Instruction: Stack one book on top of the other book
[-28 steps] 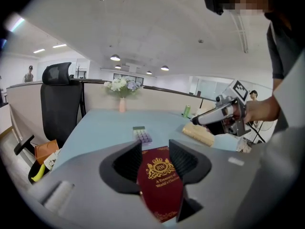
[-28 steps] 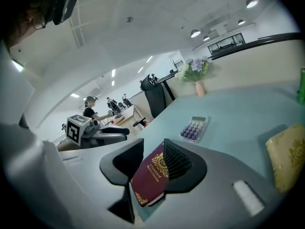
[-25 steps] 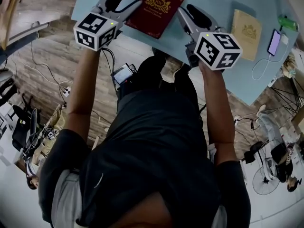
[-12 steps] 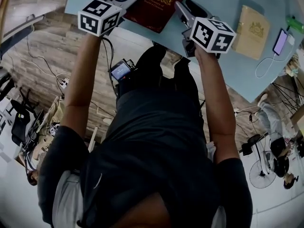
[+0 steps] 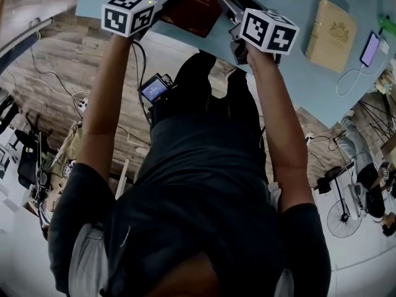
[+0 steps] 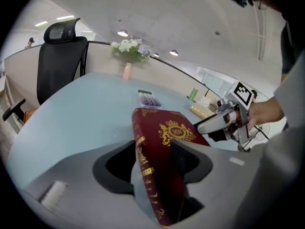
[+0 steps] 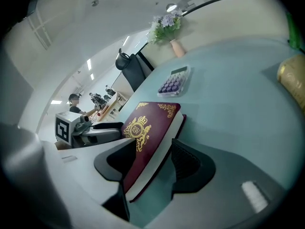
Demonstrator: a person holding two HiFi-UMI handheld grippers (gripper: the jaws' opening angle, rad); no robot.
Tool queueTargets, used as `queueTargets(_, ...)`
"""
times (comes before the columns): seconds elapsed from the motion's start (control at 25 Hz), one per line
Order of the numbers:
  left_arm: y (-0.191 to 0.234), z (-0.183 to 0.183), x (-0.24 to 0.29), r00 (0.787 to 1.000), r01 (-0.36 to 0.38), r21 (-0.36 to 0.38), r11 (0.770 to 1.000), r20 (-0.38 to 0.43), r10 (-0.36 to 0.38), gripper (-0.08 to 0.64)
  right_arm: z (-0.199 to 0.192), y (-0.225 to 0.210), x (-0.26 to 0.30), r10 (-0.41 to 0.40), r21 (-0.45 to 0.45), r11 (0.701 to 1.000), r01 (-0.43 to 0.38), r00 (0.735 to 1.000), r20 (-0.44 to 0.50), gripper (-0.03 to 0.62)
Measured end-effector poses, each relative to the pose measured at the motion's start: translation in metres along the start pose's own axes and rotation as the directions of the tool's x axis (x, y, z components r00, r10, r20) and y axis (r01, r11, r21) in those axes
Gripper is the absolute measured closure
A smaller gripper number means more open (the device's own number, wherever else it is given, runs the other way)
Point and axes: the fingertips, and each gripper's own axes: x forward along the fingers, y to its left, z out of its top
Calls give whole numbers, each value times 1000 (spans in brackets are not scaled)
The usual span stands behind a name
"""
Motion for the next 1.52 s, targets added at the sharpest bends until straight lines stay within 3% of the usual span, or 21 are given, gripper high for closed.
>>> queueTargets(0.4,4,-3,1,998,47,-143,989,52,-40,295,-12,-2,13,57,122,991,-58,998,10,382)
queueTargets(0.64,1,-5,4,990,103,-246,964,116,-76,275,-13,1,15,69,185,980,-77,996,47,395)
queueTargets(0.92,-13,-6,2,994,58,-255,965,103,-33,275,-10,-5,0,16,238,971,-36,996,87,430)
queueTargets(1.52,-78,31,-12,987,33,-225,974,160,4,288,19,-12,-72,-7,201,979,-33,981,193,439)
